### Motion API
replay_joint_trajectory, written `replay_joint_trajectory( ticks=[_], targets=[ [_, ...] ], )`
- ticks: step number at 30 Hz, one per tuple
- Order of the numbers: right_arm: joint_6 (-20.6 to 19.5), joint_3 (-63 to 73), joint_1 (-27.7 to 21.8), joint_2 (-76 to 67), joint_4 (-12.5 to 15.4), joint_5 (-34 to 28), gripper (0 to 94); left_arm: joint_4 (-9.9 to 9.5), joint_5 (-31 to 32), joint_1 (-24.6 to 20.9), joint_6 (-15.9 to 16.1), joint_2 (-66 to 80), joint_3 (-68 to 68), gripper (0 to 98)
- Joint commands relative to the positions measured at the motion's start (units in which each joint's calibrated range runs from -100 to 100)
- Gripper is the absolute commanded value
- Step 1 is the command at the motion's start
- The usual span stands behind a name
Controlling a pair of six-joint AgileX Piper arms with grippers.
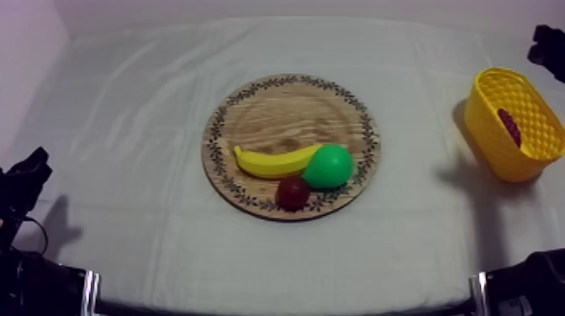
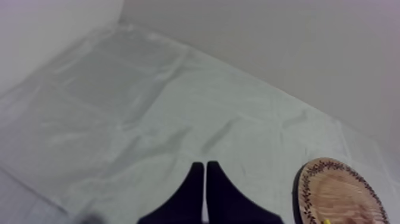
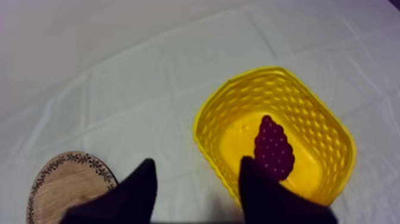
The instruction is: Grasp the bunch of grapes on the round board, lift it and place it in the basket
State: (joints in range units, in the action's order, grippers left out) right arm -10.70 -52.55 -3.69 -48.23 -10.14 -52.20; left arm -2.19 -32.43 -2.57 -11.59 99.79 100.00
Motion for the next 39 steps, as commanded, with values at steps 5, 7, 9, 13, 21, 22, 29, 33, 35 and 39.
replay_joint_trajectory(
  ticks=[5,7,9,13,21,22,29,33,35,39],
  targets=[
    [1.46,-6.25,1.51,-17.97,0.92,0.88,14.2,-0.03,0.01,0.00,-0.01,-0.05,0.00,0.1],
    [1.77,-8.86,2.06,-22.11,1.16,1.21,7.4,-0.03,0.01,0.00,-0.01,-0.05,0.00,0.1],
    [2.00,-12.07,2.55,-26.01,1.28,1.84,3.8,-0.03,0.01,0.00,-0.01,-0.05,0.00,0.1],
    [2.37,-19.55,3.28,-33.00,1.25,3.25,1.2,-0.03,0.01,0.00,0.00,-0.05,0.00,0.1],
    [4.13,-33.95,3.46,-43.52,1.68,6.65,0.3,-0.03,0.01,0.00,0.00,-0.05,0.00,0.1],
    [4.57,-35.29,3.32,-44.69,1.97,6.82,0.3,-0.03,0.01,0.00,0.00,-0.05,0.00,0.1],
    [4.81,-42.52,3.01,-47.21,2.01,8.86,0.2,-0.03,0.01,0.00,0.00,-0.05,0.00,0.1],
    [4.69,-45.40,2.80,-47.39,2.10,10.58,0.4,-0.03,0.01,0.00,-0.01,-0.05,0.00,0.1],
    [5.37,-46.02,2.75,-47.41,3.00,11.40,0.4,-0.03,0.01,0.00,-0.01,-0.05,0.00,0.1],
    [15.31,-46.86,2.87,-47.43,8.94,13.52,0.3,-0.03,0.01,0.00,-0.02,-0.05,0.00,0.1]
  ],
)
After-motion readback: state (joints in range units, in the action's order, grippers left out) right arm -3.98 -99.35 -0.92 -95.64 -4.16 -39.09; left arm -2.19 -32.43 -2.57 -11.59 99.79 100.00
